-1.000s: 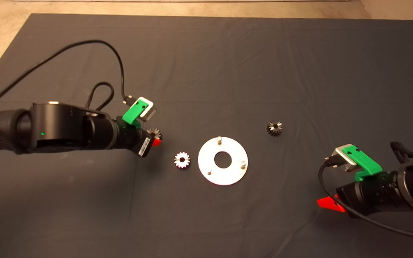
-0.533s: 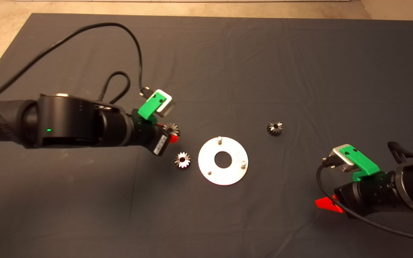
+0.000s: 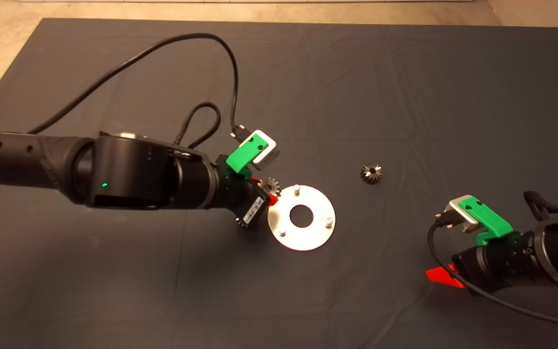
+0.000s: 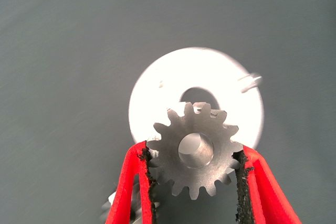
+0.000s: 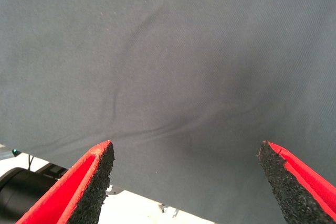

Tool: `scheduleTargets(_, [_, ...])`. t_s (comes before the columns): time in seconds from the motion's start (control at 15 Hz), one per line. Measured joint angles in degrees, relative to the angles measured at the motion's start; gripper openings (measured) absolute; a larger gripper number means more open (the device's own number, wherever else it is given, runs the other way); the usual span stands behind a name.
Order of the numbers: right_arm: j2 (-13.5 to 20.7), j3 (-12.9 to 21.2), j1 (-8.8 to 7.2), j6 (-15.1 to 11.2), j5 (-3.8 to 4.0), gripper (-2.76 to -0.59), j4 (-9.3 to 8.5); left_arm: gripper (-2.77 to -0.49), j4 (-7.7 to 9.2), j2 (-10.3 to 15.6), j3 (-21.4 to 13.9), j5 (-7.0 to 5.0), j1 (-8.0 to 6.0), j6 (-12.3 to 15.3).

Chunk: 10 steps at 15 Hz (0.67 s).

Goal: Install three planetary gears onto the carrier pins

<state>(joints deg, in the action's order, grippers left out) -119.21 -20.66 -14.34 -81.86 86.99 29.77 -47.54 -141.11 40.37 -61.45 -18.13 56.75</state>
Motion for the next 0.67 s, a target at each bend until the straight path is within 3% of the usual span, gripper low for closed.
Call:
scheduleTargets(0.2, [0.0,0.0,-0.18,0.0,-1.11,-1.31,0.00,-2.64,0.02,-3.2,2.4,0.35,0.01,0.0])
scheduleTargets(0.53, [0.2,0.0,-0.59,0.0,-1.39,-1.31,0.00,-2.64,-0.03,-9.3,9.0,0.15,0.02,-0.2])
scheduleTargets(0.67, [0.2,0.0,-0.62,0.0,-1.31,-1.31,0.00,-2.65,-0.02,-9.7,9.6,0.37,0.02,-0.3])
